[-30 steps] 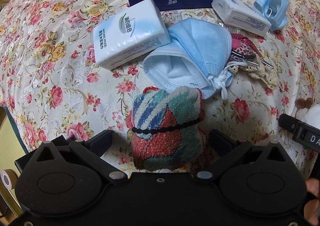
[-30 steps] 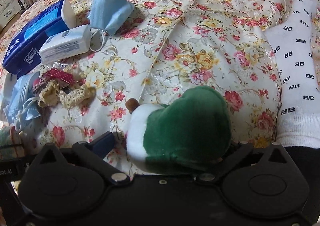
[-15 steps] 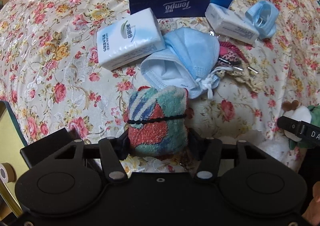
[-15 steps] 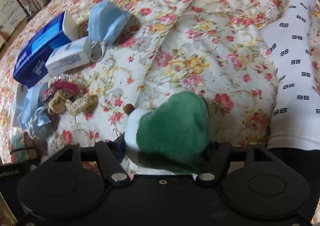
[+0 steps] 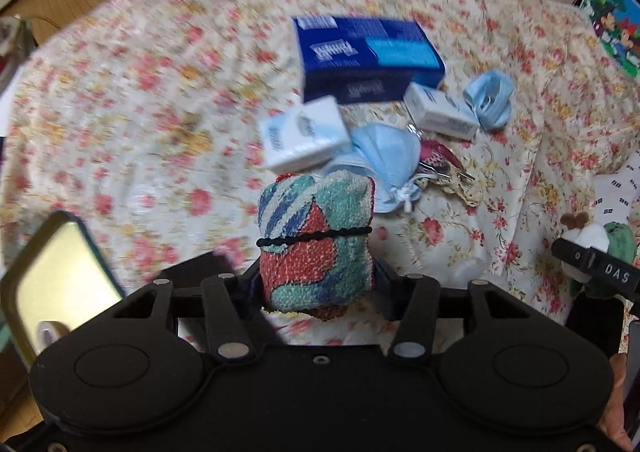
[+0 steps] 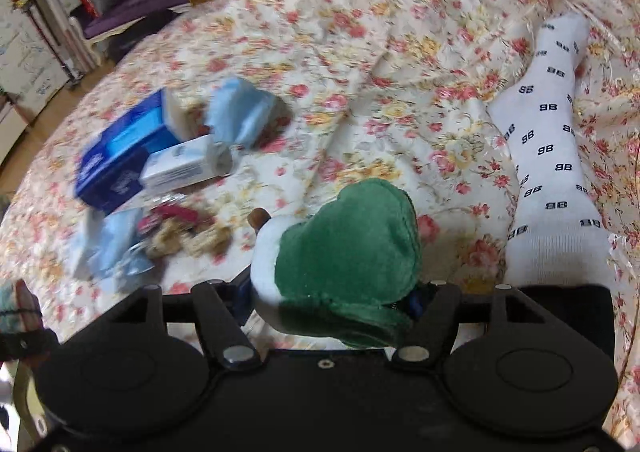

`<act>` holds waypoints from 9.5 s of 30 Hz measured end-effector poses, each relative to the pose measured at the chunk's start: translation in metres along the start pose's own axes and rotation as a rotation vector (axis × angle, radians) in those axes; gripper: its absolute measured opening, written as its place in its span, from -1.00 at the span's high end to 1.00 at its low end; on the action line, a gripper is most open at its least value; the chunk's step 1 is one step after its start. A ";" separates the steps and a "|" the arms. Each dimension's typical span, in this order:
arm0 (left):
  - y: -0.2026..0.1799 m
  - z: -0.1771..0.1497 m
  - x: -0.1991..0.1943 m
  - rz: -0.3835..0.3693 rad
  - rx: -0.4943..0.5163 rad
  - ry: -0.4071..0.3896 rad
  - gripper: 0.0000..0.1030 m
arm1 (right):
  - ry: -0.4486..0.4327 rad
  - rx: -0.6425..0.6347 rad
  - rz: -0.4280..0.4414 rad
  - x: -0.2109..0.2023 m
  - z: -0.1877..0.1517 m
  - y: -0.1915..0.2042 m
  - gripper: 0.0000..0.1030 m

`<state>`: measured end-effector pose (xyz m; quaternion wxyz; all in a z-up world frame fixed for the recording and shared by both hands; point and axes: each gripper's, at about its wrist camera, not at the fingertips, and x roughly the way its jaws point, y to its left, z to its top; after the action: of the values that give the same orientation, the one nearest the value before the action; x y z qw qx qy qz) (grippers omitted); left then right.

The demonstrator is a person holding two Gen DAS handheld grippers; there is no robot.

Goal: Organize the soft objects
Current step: 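Drop the towel bundle into the tray with the left tool while the right tool holds the plush, then lower the green plush toy into the gold tray and open the right tool, then move the right tool back toward the pile on the bedspread, then grasp the blue face mask with the right tool while the left tool grasps a white tissue pack, then carry the mask and tissue pack to the gold tray and open both tools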

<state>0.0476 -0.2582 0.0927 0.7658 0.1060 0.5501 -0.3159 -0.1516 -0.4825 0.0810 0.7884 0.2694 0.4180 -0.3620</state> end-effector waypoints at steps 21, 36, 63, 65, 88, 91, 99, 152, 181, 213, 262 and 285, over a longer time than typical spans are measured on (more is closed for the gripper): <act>0.164 -0.064 -0.038 0.238 -0.188 -0.068 0.00 | 0.048 -0.451 0.326 -0.107 -0.127 0.192 -0.31; 0.226 -0.060 0.020 0.256 -0.282 -0.026 -0.01 | 0.175 -0.655 0.324 -0.085 -0.199 0.296 -0.31; 0.253 -0.066 0.036 0.364 -0.259 -0.026 -0.48 | 0.244 -0.763 0.279 -0.040 -0.228 0.358 -0.65; 0.253 -0.067 0.036 0.367 -0.259 -0.021 -0.48 | 0.245 -0.762 0.273 -0.040 -0.228 0.357 -0.68; 0.264 -0.076 0.035 0.361 -0.289 -0.004 -0.48 | 0.302 -0.810 0.125 -0.039 -0.236 0.351 -0.99; 0.266 -0.077 0.035 0.360 -0.295 -0.002 -0.48 | 0.308 -0.812 0.117 -0.042 -0.237 0.348 -0.99; 0.265 -0.079 0.036 0.350 -0.295 0.001 -0.48 | 0.266 -0.815 0.102 -0.066 -0.234 0.336 -0.99; 0.154 -0.060 0.015 0.408 -0.003 -0.106 -0.53 | 0.218 -0.222 -0.226 0.052 -0.006 0.032 -0.99; -0.007 0.084 0.074 0.106 0.026 0.083 -0.75 | 0.127 -0.120 -0.083 0.103 0.139 0.061 -0.99; 0.002 0.104 0.114 0.080 -0.034 0.137 -0.33 | 0.132 -0.224 -0.141 0.136 0.145 0.087 -0.24; 0.024 0.048 -0.007 0.114 0.110 -0.055 -0.33 | 0.067 -0.183 -0.100 0.093 0.134 0.080 0.29; 0.197 -0.070 -0.050 0.289 -0.183 -0.020 -0.33 | 0.046 -0.659 0.357 -0.114 -0.115 0.228 0.22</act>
<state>0.1022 -0.0507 0.0755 0.8150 0.1107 0.5481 -0.1522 -0.0675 -0.2240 0.1485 0.8739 0.0781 0.4761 -0.0589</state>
